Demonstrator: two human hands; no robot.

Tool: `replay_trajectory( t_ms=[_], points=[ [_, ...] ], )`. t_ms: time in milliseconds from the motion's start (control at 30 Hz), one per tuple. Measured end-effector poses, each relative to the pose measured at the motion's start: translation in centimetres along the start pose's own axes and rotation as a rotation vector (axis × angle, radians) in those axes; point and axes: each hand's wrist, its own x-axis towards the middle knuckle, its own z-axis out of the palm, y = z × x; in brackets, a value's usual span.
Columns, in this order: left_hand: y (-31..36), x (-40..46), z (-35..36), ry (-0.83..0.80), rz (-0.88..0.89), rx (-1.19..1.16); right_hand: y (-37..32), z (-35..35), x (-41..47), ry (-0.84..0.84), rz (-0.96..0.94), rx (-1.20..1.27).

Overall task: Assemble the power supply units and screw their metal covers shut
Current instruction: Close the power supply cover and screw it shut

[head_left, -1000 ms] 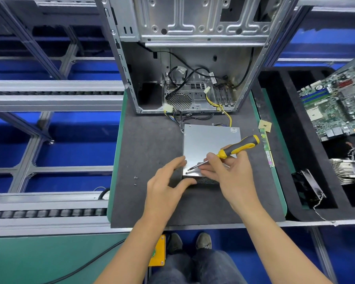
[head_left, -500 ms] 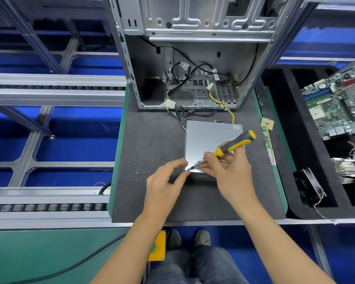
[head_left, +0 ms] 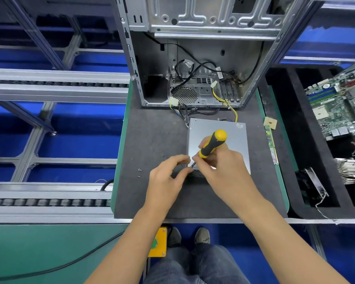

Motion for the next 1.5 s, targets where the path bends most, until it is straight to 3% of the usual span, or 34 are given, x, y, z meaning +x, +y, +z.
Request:
replay_trajectory(
  t_ms=[167,367,467,533,633,700,867,967,1033,1133,1267,1333,1400,1500],
  points=[
    [0.5,0.2,0.0,0.015,0.053,0.019,-1.2,-0.5,0.5,-0.127,-0.104,-0.141],
    [0.8,0.5,0.1,0.004,0.028,-0.024,-1.9,-0.9,1.1,-0.120,-0.097,-0.206],
    [0.6,0.6,-0.1,-0.033,0.002,-0.040,-2.3,-1.6,0.9,-0.157,-0.025,-0.077],
    [0.6,0.8,-0.2,-0.043,-0.015,-0.054,-3.1,-3.1,0.8,-0.160,-0.093,0.012],
    [0.9,1.1,-0.3,-0.045,-0.016,-0.050,-4.7,-5.4,1.3,-0.255,-0.375,-0.217],
    [0.9,1.2,-0.3,-0.065,-0.030,-0.056,-5.7,-6.3,2.1,-0.303,-0.454,-0.392],
    [0.5,1.2,-0.1,-0.068,-0.044,-0.058,-8.5,-6.9,3.6,-0.420,-0.430,-0.835],
    [0.3,0.9,-0.1,-0.065,-0.029,-0.045,-9.3,-6.4,3.6,-0.376,-0.445,-1.066],
    [0.2,0.9,-0.1,-0.077,-0.036,-0.043,-9.3,-6.3,3.7,-0.404,-0.463,-1.020],
    [0.2,0.8,-0.2,-0.089,-0.030,-0.035,-9.6,-6.3,4.1,-0.585,-0.478,-0.922],
    [0.2,0.6,-0.2,-0.091,-0.039,-0.039,-9.7,-5.7,4.5,-0.499,-0.421,-1.141],
    [0.1,0.3,-0.2,-0.069,-0.020,-0.037,-10.1,-5.7,4.4,-0.534,-0.381,-1.126],
    [-0.1,0.2,-0.1,-0.052,-0.032,-0.063,-9.9,-5.6,4.5,-0.601,-0.460,-1.141],
    [-0.6,0.5,0.1,-0.058,-0.086,-0.141,-9.7,-5.6,4.6,-0.578,-0.423,-1.164]
  ],
)
